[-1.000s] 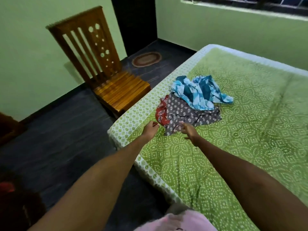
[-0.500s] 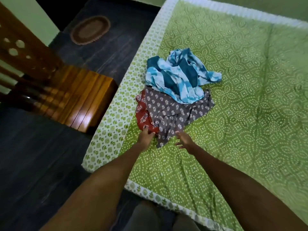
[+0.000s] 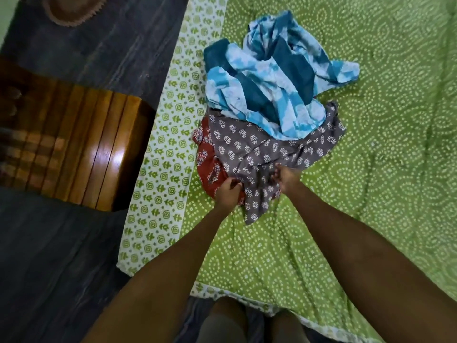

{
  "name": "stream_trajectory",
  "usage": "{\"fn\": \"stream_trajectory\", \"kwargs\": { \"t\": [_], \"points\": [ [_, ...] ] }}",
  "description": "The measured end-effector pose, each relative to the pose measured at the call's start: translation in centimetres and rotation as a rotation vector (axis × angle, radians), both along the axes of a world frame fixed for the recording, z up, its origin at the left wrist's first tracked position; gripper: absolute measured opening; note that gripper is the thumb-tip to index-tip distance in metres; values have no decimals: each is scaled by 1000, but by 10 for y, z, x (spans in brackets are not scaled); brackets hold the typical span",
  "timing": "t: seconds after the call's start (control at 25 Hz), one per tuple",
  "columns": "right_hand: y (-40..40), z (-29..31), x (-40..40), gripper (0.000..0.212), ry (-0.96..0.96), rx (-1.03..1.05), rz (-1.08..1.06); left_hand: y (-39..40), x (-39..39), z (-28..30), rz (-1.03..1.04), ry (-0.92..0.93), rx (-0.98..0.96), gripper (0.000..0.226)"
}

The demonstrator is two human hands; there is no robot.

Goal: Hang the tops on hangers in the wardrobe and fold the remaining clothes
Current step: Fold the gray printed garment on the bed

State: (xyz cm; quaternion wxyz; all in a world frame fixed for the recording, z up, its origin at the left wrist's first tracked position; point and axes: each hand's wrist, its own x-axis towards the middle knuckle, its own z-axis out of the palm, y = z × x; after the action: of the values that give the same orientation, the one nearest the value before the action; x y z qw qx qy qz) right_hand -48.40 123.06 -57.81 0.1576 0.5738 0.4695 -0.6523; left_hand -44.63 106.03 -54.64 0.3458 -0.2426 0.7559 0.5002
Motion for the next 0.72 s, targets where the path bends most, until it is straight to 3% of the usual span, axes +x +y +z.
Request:
{"fn": "stream_trajectory", "kwargs": {
  "t": [0.12,0.2,0.28,0.32,0.44,0.52,0.56,0.6,0.64,0.68,0.72],
  "points": [
    [-19,29,10,7,93,129,264,8,-19,5,124,-143,87,37],
    [-32,64,37,14,244,-74,449,13,-34,13,230,-311,341,60],
    [-35,98,73,17,325,-259,679,15,-45,22,329,-371,614,61],
    [-31,110,91,17,324,-317,820,18,-49,28,371,-364,644,55],
    [-5,124,123,15,188,-375,1106,32,-38,45,452,-288,421,44],
    [17,121,126,13,107,-226,963,42,-23,67,422,-325,458,38],
    [28,118,124,7,91,-179,708,46,-15,78,384,-351,515,40],
    [36,117,124,4,113,-234,384,47,-8,90,334,-383,538,43],
    [44,111,124,16,109,-359,106,50,2,110,248,-409,531,48],
    [50,108,128,29,85,-465,-56,53,14,126,132,-430,486,54],
    [53,106,135,37,158,-577,-55,55,29,141,21,-448,416,57]
  ]
}}
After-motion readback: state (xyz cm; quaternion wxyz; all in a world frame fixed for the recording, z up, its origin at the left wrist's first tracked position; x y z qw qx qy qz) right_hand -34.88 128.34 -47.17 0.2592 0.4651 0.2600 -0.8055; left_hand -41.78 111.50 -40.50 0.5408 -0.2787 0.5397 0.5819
